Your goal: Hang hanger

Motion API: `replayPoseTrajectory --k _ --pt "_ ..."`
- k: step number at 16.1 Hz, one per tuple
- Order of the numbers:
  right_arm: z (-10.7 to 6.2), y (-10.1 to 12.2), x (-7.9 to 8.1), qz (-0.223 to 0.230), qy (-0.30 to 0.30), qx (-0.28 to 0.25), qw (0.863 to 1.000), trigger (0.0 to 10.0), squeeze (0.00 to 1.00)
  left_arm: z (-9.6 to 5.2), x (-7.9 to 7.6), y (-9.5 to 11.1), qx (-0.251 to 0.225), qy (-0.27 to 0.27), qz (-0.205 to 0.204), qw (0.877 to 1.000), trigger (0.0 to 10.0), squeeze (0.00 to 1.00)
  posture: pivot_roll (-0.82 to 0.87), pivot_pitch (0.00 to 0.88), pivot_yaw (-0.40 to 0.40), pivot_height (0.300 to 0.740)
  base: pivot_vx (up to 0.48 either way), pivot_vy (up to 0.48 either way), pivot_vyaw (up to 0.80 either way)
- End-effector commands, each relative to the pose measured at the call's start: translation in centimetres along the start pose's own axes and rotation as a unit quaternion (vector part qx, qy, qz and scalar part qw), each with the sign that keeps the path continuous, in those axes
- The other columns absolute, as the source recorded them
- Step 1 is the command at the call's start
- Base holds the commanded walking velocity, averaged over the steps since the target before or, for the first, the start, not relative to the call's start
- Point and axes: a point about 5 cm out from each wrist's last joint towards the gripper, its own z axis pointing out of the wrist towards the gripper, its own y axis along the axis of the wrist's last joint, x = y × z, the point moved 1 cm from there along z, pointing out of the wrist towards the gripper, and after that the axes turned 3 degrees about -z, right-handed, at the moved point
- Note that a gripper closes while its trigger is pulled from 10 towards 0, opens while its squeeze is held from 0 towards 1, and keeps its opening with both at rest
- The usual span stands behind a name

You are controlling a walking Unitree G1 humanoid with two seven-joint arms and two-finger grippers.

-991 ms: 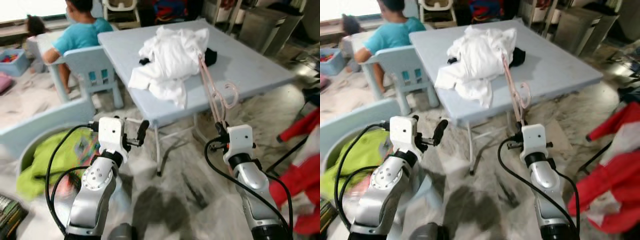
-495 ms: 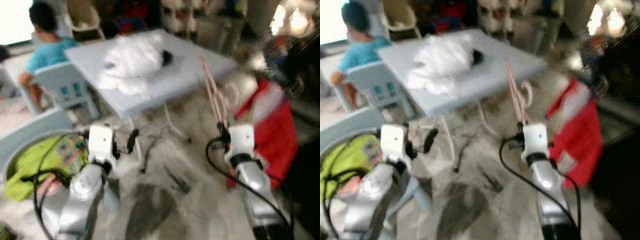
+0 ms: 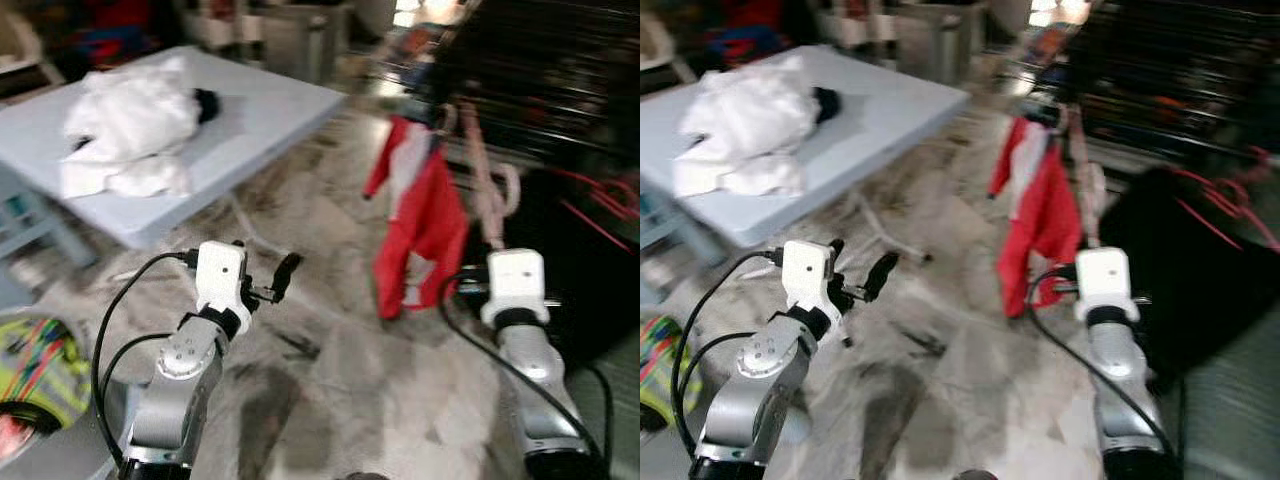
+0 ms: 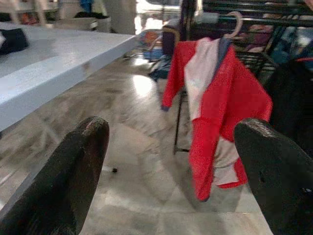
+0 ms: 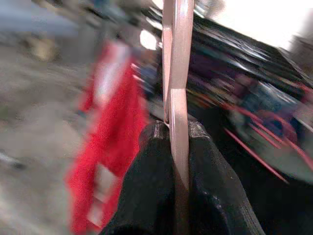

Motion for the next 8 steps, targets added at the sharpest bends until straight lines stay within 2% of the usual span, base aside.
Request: replayPoseTrajectory --k 1,4,7,8 --pt "0.4 -0.8 -0.8 0.003 -0.026 0.031 0.999 10.0 0.0 0.2 0.6 0.2 -0.003 0.003 0.002 1.0 10.0 0.0 -0.02 0.0 0.013 0.74 0.0 0.0 -0.8" --pt "0.3 -1.4 -0.8 -0.002 -0.029 0.05 0.998 10.0 0.0 0.4 1.0 0.3 -0.005 0.006 0.001 1.0 10.0 0.0 -0.02 0.0 0.014 0.74 0.0 0.0 -0.8" --pt "0.1 -1.9 -0.6 0.0 -0.034 0.068 0.997 10.0 0.0 0.3 0.9 0.3 -0.008 -0.001 0.004 1.0 10.0 0.0 -0.02 0.0 0.014 0.74 0.33 0.3 -0.8" --pt "0.1 -2.0 -0.6 0.002 -0.035 0.072 0.997 10.0 0.0 0.4 0.8 0.3 -0.007 -0.004 0.005 1.0 10.0 0.0 -0.02 0.0 0.014 0.74 0.394 0.0 -0.8"
